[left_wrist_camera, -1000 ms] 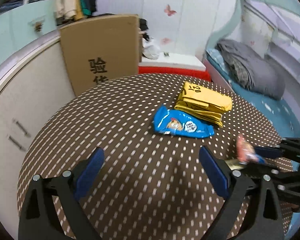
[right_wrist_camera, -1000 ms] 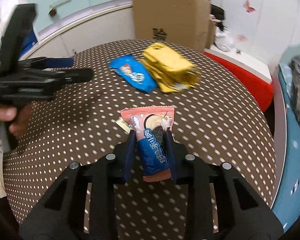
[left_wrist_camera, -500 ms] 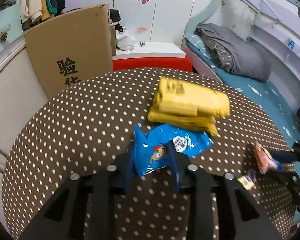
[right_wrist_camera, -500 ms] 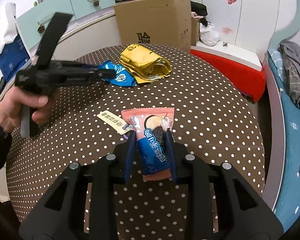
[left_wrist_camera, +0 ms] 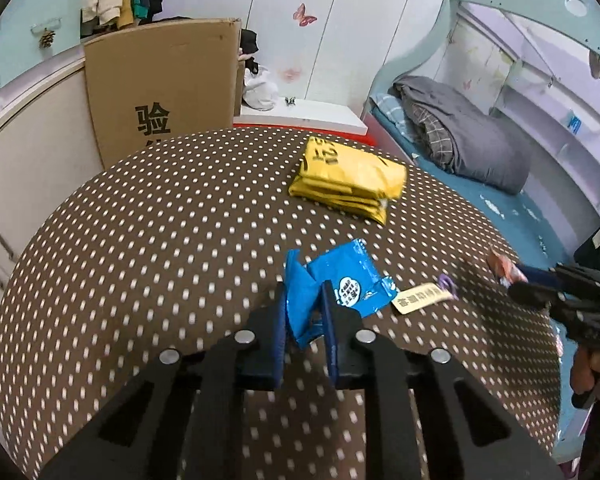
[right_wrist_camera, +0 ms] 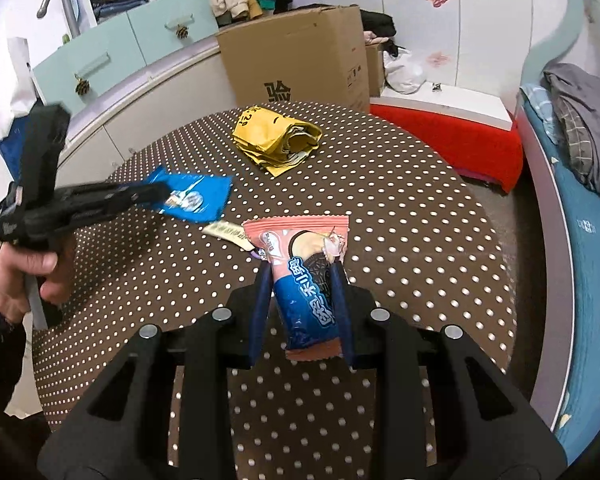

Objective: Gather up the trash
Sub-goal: 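Carry the bag and wrapper to the trash bin and open both grippers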

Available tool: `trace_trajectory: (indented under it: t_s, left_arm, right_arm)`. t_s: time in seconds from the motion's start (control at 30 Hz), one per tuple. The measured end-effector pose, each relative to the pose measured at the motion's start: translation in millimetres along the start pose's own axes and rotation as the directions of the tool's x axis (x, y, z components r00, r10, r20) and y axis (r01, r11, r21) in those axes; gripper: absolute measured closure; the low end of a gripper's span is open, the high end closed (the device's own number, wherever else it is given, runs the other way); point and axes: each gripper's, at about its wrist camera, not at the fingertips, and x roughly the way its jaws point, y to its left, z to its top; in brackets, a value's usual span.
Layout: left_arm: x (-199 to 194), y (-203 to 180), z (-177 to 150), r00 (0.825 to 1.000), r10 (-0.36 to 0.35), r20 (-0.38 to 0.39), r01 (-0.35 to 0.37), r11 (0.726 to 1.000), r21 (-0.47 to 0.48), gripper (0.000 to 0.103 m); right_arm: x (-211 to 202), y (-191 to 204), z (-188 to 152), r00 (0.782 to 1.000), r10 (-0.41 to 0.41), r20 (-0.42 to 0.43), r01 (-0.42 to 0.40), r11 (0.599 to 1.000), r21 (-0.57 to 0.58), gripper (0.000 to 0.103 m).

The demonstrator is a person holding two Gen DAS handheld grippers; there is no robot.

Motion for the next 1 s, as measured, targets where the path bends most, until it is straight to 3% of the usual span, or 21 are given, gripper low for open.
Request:
trace_trajectory:
  t_s: [0.2, 0.43, 0.73, 1.0]
  left_arm:
    - [-26, 4, -17, 0.999, -0.024, 0.026, 0.025, 0.999, -0.044, 0.089]
    - [-61, -9, -12, 0.995, -0.032, 0.093, 0.035, 0.999, -0.029, 0.09]
    - [-95, -68, 22, 0.976, -0.099, 0.196, 0.087, 0.994, 0.067, 0.09]
    - [-94, -146, 46, 0.959, -0.185, 0.216, 0.144, 0.971, 0.19, 0.09]
  right_arm:
    - [-22, -5, -2, 0.999, -0.01, 0.039, 0.009, 1.0, 0.015, 0.073]
    - [-54, -17, -1, 0.994, -0.031, 0.104, 0.028, 0.999, 0.029, 0.073]
    - [-108, -55, -2, 0.974, -0.097, 0.204, 0.078, 0.992, 0.096, 0.073]
    - [-161, -112, -20, 0.941, -0.195, 0.276, 0.13, 0.963, 0.237, 0.073]
